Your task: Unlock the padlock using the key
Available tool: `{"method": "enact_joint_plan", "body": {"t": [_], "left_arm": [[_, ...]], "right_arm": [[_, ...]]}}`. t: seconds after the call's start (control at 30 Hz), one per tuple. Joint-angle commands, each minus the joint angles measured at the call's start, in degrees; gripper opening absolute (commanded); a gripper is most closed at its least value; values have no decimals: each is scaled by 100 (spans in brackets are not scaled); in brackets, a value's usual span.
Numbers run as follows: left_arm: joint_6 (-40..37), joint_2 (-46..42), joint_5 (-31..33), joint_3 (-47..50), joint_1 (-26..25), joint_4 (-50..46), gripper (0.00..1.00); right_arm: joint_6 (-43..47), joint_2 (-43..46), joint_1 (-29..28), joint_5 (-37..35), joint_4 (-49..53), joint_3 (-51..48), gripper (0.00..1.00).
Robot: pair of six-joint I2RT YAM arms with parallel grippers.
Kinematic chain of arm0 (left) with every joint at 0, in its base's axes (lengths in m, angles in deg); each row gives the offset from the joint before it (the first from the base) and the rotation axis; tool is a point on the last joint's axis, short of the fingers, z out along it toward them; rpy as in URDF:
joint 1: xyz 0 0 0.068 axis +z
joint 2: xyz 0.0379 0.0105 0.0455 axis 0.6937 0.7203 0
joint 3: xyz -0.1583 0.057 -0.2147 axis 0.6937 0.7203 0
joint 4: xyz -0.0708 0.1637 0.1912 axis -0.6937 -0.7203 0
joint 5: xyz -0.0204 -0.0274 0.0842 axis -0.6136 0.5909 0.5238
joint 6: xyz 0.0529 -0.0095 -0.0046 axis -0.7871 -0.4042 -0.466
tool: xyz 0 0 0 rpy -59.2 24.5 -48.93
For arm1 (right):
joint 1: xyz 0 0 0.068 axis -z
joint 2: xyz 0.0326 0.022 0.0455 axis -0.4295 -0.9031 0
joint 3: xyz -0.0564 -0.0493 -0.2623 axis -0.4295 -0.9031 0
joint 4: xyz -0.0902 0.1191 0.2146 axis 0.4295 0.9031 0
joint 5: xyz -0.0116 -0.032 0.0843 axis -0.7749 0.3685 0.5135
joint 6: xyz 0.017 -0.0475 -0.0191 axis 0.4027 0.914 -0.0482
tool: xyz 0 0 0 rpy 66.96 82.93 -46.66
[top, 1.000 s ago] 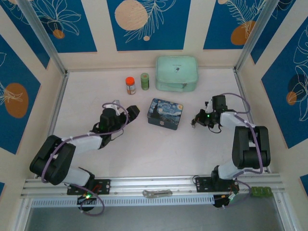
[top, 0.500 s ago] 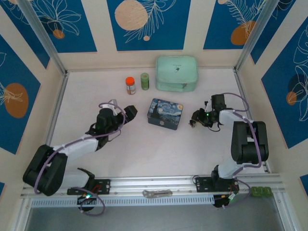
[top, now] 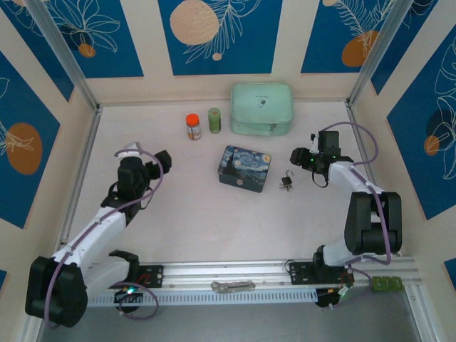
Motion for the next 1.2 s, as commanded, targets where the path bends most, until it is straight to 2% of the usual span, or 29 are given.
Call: {"method": "enact_joint_plan", "body": {"t": [0.0,0.1,0.17,0.23,0.3,0.33,0.47,0.6,0.7,0.73,0.8,0.87,0.9,0.93,1.0,1.03,1.1,1.17], "left_arm": [[-1050,118,1150,-167,198,-385,99],[-1567,528,1857,-236,226,-468,99],[-1881,832,1974,-229,236,-305,99],[-2106,1092,2002,-177,242,3,99],[-2215,1238,2007,-255,262,11,99],[-2284,1272,2042,-202,255,206,99],[-2709,1450,2165,427,256,1786,99],[-2895,1803,2081,684,266,2661,99],[-3254,2238,1902,830,273,3517,99],[-3343,2278,1822,820,269,3564,99],[-3535,2461,1566,1042,321,4334,99],[-3547,2792,1183,1276,420,5064,99],[-3642,2891,920,1359,422,5317,99],[-3640,2850,682,1356,427,5143,99],[-3592,3174,612,1429,481,5565,99],[-3710,3421,619,1460,496,6076,99],[-3555,3105,574,1334,509,5243,99],[-3649,3298,590,1190,519,5357,99]], "right_arm": [[679,-297,-102,-639,-898,-214,57],[1039,-435,-290,-972,-1759,-570,57],[1274,-348,-454,-1145,-2298,-804,57],[1547,-237,-587,-1209,-3259,-1216,58],[1542,-245,-574,-1021,-3880,-1526,58],[1501,-278,-576,-1129,-3947,-1542,58],[1390,-218,-401,-815,-4042,-1642,58],[1327,-54,-162,-154,-4790,-2142,85],[1235,-318,-150,-264,-6093,-2721,99],[1260,-173,-160,-336,-5522,-2588,99],[1267,-266,-197,-386,-5874,-2650,99],[1282,-181,-198,-397,-5691,-2610,99],[1294,-208,-204,-428,-5741,-2627,99],[1290,-161,-203,-413,-5644,-2614,99],[1298,-186,-205,-414,-5683,-2619,99],[1290,-176,-205,-403,-5669,-2613,99],[1292,-173,-203,-401,-5659,-2610,99],[1287,-181,-204,-403,-5662,-2617,99]]}}
